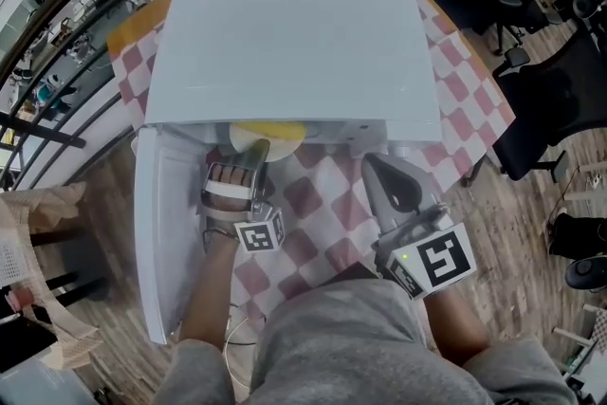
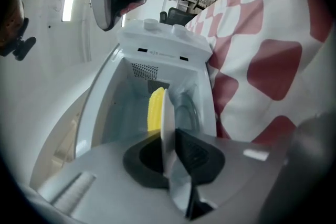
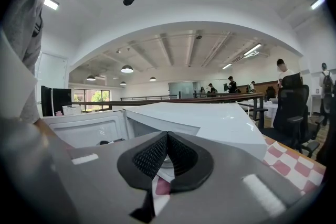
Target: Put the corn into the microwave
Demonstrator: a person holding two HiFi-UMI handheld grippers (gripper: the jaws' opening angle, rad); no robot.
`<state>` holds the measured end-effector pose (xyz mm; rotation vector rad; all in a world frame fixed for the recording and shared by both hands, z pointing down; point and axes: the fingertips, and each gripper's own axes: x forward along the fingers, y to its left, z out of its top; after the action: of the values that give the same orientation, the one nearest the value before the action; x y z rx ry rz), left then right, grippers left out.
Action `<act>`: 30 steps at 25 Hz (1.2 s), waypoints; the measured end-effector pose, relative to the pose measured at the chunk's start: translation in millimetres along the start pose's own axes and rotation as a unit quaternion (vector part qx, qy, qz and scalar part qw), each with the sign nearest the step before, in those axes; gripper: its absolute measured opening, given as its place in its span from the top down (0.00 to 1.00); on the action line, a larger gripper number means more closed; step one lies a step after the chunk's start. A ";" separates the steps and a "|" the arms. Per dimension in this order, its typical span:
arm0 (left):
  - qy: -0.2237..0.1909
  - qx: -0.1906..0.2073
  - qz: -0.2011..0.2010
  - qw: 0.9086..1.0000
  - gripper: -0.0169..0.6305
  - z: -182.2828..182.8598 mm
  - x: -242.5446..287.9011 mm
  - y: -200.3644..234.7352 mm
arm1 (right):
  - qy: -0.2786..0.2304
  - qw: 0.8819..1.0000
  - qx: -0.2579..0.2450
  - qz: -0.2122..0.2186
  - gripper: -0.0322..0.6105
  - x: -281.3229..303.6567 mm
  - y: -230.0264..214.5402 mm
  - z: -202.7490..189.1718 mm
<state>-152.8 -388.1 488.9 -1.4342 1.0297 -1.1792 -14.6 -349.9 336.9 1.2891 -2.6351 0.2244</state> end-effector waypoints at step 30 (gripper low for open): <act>0.004 -0.184 -0.250 0.951 0.65 -12.0 47.4 -15.0 | 0.000 1.000 0.016 0.004 0.95 -6.4 2.7 -1.0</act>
<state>-156.1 -433.6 511.8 -2.0732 0.9529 -1.3946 -12.8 -343.1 336.2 1.2888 -2.6471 0.2677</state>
